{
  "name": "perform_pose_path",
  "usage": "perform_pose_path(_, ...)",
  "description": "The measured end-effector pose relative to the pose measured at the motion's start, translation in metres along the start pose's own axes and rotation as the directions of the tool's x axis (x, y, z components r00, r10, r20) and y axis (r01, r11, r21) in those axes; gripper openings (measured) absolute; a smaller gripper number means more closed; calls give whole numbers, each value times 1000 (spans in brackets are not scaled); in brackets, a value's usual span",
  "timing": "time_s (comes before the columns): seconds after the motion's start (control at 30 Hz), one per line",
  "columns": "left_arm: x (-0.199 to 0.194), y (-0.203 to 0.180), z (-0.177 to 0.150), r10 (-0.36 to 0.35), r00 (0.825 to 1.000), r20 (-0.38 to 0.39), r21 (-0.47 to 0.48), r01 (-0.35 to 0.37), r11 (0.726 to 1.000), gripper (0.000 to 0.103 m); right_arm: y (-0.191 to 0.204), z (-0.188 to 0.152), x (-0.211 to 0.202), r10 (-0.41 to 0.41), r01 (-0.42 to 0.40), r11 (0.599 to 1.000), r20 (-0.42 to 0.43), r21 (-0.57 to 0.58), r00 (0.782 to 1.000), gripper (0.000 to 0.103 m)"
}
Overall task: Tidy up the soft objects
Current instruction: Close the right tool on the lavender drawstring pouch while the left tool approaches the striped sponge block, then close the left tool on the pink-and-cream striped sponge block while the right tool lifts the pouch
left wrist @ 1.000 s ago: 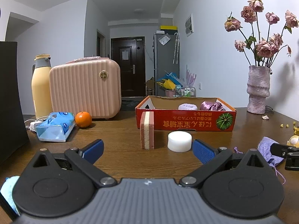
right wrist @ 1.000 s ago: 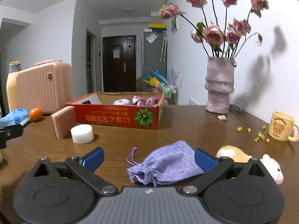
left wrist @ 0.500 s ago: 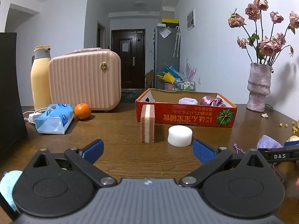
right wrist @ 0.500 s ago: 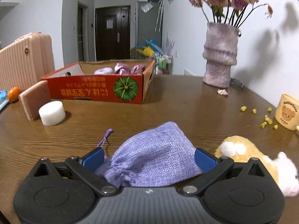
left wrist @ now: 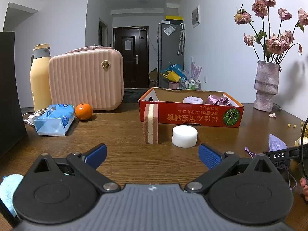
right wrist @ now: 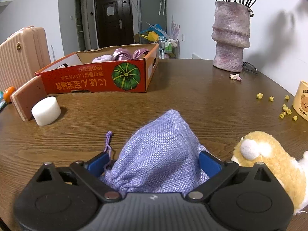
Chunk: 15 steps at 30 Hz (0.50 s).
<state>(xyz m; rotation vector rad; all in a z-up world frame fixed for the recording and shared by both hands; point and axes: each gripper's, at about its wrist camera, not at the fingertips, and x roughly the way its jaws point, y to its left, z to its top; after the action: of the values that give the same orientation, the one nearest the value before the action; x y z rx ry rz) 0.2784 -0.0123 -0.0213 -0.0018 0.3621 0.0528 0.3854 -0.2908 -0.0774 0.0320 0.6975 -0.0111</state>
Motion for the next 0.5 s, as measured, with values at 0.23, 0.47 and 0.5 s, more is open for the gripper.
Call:
perform_pose_path(0.23,-1,-1,0,0,1000,0,3,0,1000,103,-4,-1,-5,-20,19,1000,22,13,1000,73)
perform_pose_path(0.47,1,-1,-1,1,1000,-6,6,-1,1000,103,-9,-2,-15,-6,3,999,69,47,998,39)
perform_pose_path(0.5,1,-1,-1,2,1000,-9,6,-1,1000,103,-9,-3,-16,-6,2,999,80,48,997,39)
